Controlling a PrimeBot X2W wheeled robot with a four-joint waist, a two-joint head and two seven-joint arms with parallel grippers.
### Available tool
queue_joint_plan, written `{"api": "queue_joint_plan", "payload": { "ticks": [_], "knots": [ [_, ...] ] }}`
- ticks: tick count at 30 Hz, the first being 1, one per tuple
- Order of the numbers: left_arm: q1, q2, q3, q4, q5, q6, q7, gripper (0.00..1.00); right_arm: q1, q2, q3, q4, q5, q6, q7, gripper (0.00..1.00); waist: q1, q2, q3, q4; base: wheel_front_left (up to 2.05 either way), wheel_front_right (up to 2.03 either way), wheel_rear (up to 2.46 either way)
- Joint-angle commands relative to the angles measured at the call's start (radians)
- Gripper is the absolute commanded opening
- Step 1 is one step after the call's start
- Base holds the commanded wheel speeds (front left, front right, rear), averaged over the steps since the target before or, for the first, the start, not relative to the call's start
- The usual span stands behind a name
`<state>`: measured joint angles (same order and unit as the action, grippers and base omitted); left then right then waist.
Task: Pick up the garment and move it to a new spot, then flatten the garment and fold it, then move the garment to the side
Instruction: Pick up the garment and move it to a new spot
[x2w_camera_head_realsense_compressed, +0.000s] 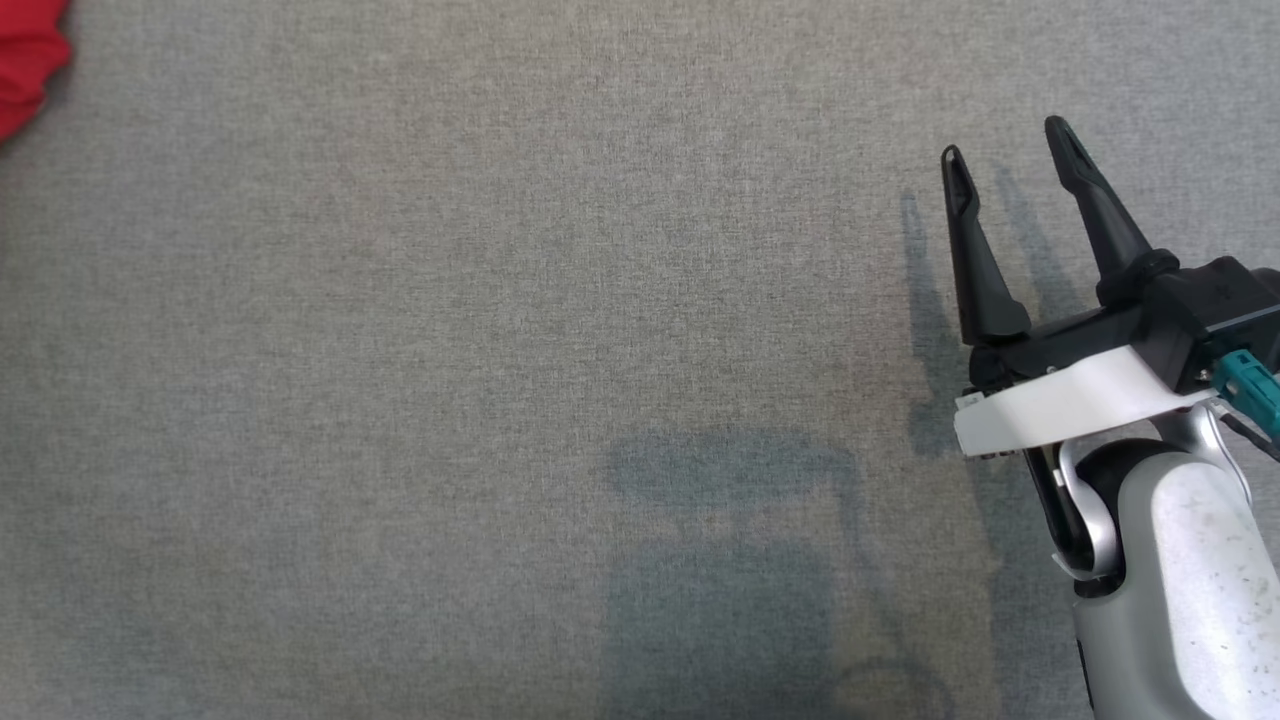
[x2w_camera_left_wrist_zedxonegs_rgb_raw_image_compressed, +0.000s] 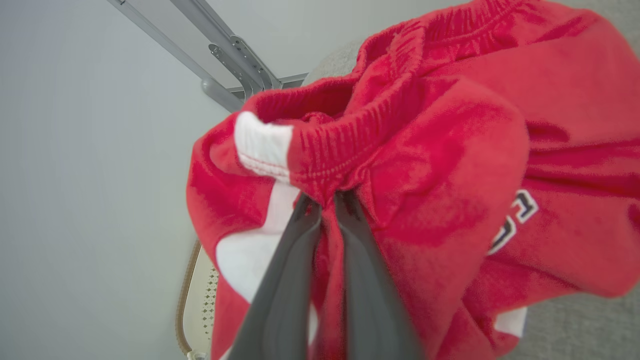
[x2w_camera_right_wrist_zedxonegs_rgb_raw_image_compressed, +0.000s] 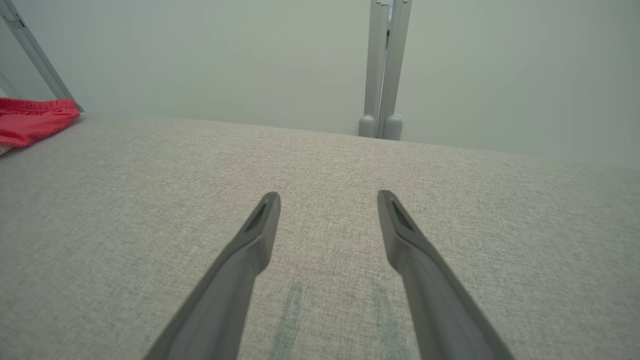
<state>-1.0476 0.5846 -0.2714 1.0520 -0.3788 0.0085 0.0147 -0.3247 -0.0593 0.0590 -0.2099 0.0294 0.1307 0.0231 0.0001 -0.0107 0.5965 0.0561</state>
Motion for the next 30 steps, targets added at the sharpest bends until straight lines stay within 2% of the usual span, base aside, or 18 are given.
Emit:
{"api": "queue_joint_plan", "payload": {
  "ticks": [1, 4, 11, 17, 24, 30],
  "knots": [
    [-0.019, 0.013, -0.009, 0.001, 0.011, -0.002, -0.01, 0.0, 0.006, 0.0, 0.002, 0.008, 0.006, 0.0, -0.012, 1.0, -0.0001, 0.0107, -0.029, 0.003, 0.0, 0.0, 0.0],
    [-0.047, 0.037, -0.039, -0.01, 0.042, -0.018, -0.029, 0.0, 0.014, 0.004, 0.013, 0.047, 0.023, 0.0, -0.035, 1.0, -0.0001, 0.0107, -0.097, -0.004, 0.0, 0.0, 0.0],
    [-0.099, 0.042, -0.109, -0.045, 0.093, -0.071, -0.034, 0.0, 0.047, 0.008, 0.007, 0.12, 0.064, 0.0, -0.08, 1.0, -0.0001, 0.0107, -0.242, -0.039, 0.0, 0.0, 0.0],
    [-0.131, 0.003, -0.185, -0.106, 0.117, -0.119, -0.032, 0.0, 0.098, 0.008, -0.01, 0.158, 0.108, 0.0, -0.108, 1.0, -0.0001, 0.0107, -0.346, -0.077, 0.0, 0.0, 0.0],
    [-0.118, -0.052, -0.278, -0.194, 0.105, -0.137, -0.029, 0.0, 0.149, 0.008, -0.035, 0.178, 0.127, 0.0, -0.124, 1.0, -0.0001, 0.0107, -0.415, -0.108, 0.0, 0.0, 0.0],
    [-0.058, -0.093, -0.414, -0.33, 0.043, -0.139, -0.027, 0.0, 0.189, 0.008, -0.056, 0.17, 0.132, 0.0, -0.12, 1.0, -0.0001, 0.0107, -0.452, -0.13, 0.0, 0.0, 0.0]
  ]
}}
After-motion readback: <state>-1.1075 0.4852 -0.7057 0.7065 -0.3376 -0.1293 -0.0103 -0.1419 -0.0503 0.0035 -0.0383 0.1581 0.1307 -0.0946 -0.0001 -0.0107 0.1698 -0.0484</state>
